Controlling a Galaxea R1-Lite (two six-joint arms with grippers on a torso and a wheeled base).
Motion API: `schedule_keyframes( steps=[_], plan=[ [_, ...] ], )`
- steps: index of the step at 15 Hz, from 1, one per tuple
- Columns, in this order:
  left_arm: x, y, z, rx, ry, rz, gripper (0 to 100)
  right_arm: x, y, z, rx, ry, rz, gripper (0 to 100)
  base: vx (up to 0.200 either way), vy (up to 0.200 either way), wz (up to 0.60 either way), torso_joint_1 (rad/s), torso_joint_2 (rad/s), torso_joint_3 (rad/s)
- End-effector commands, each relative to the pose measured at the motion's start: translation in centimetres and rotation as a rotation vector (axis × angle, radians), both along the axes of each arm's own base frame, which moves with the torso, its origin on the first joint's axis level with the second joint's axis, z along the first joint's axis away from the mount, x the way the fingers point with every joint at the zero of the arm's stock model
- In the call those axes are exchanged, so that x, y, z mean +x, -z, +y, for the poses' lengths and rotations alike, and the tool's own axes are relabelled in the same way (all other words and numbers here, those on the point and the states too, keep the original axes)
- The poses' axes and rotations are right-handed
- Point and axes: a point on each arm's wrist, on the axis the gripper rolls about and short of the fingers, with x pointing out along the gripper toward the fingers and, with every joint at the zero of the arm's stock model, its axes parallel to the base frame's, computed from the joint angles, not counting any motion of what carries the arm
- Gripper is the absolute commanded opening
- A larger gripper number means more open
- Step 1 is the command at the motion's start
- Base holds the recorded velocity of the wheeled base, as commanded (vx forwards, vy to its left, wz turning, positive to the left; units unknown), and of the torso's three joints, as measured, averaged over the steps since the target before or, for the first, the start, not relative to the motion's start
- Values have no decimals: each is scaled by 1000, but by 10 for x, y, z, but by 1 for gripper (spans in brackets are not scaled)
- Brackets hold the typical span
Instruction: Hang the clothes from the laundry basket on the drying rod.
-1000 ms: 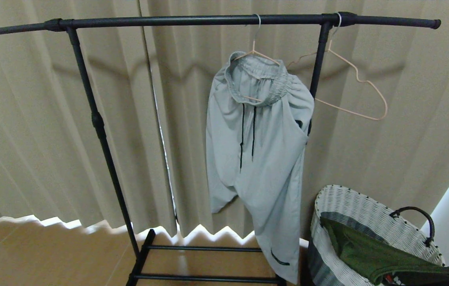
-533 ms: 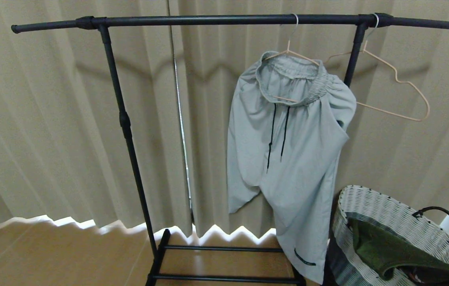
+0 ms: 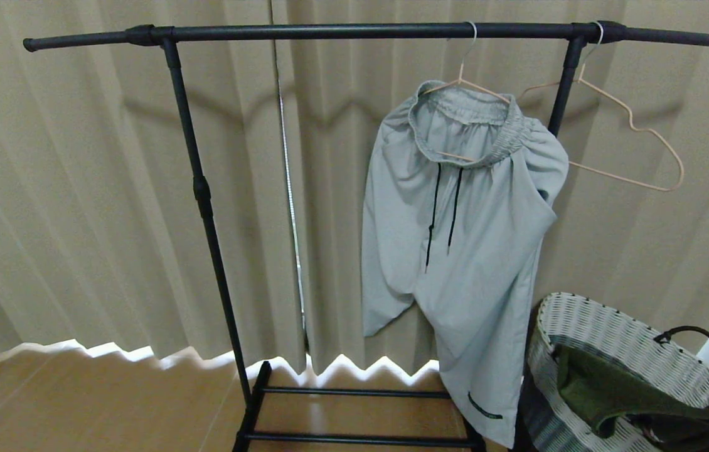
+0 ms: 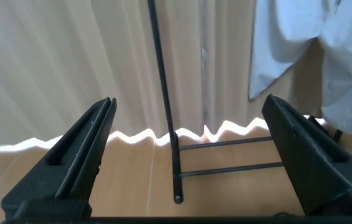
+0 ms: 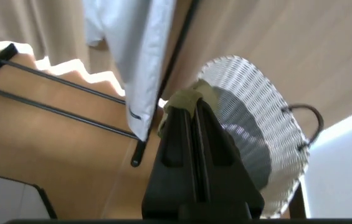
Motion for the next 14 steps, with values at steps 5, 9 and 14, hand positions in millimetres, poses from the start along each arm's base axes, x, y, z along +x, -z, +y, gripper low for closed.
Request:
schedule_keyframes(
  steps=[5, 9, 14],
  plan=[
    [-3, -48, -5, 19, 258, -125, 100, 24, -37, 24, 13, -285, -25, 0, 0, 0, 0, 0, 0, 0],
    [24, -97, -8, 8, 518, -22, 100, 35, -61, 35, 56, -437, -58, 0, 0, 0, 0, 0, 0, 0],
    [96, -126, -35, 5, 674, 66, 100, 49, -84, 49, 109, -628, -73, 0, 0, 0, 0, 0, 0, 0]
  ],
)
